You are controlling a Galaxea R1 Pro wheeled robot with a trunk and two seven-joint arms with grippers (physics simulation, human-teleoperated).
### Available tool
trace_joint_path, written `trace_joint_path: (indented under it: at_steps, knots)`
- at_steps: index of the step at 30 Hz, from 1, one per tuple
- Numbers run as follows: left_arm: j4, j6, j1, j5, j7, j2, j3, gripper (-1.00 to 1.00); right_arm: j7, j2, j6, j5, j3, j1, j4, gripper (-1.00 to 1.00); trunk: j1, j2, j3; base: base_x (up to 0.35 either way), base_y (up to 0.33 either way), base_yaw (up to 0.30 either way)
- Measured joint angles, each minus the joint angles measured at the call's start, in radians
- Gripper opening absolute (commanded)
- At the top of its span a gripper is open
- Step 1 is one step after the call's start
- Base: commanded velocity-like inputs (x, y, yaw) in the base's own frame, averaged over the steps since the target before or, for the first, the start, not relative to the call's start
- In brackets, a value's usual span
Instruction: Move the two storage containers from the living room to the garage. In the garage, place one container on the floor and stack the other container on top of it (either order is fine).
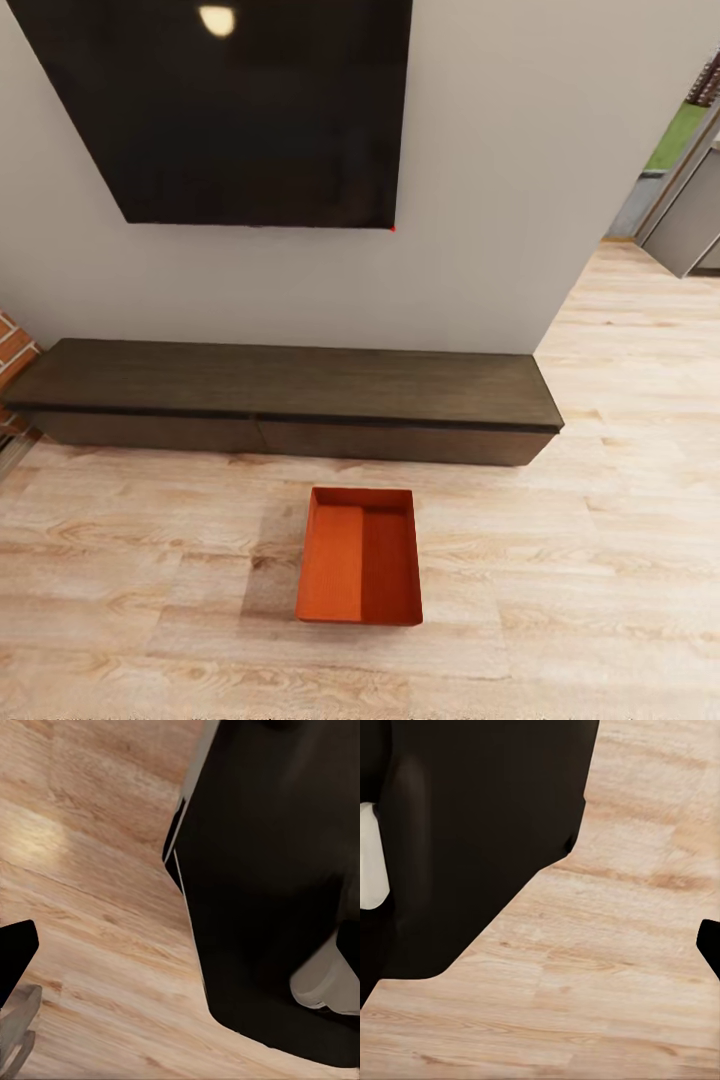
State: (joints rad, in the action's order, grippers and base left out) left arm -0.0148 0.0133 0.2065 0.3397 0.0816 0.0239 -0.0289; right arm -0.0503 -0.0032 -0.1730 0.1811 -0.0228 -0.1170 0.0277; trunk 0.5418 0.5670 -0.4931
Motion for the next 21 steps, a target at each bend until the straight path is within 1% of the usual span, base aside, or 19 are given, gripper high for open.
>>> trace_joint_path:
  at_steps: [4,6,7,13,16,17,18,21]
  knots:
    - [-0.001,-0.001,0.000,-0.026,0.001,-0.002,0.006,1.00,0.000,0.000,0.000,-0.001,0.000,0.000,0.000,1.00,0.000,0.000,-0.006,0.000,0.000,0.000]
    - [-0.001,-0.001,0.000,-0.049,0.002,0.000,0.010,1.00,0.000,-0.001,0.000,-0.003,0.000,0.000,0.000,1.00,0.000,0.000,-0.010,0.000,0.000,0.000]
    - [0.000,-0.001,0.000,-0.052,0.002,0.000,0.011,1.00,0.000,-0.001,0.000,-0.003,0.000,0.000,0.000,1.00,0.000,0.000,-0.011,0.000,0.000,0.000]
    - [0.005,0.000,0.000,-0.052,0.002,0.003,0.011,1.00,0.000,0.000,0.000,-0.005,-0.002,0.000,0.000,1.00,0.000,0.000,-0.021,0.000,0.000,0.000]
    - [0.007,0.037,0.000,-0.049,0.003,0.002,0.009,1.00,0.000,0.000,0.000,-0.005,-0.003,0.000,0.000,1.00,0.000,0.000,-0.026,0.000,0.000,0.000]
    - [0.009,0.066,0.000,-0.047,0.004,0.001,0.009,1.00,0.000,0.000,0.000,-0.005,-0.002,0.000,0.000,1.00,0.000,0.000,-0.027,0.000,0.000,0.000]
    - [0.010,0.081,0.000,-0.047,0.005,0.000,0.009,1.00,0.000,0.000,0.000,-0.005,-0.002,0.000,0.000,1.00,0.000,0.000,-0.029,0.000,0.000,0.000]
    - [0.011,0.100,0.000,-0.046,0.006,-0.001,0.009,1.00,0.000,0.000,0.000,-0.005,-0.002,0.000,0.000,1.00,0.000,0.000,-0.034,0.000,0.000,0.000]
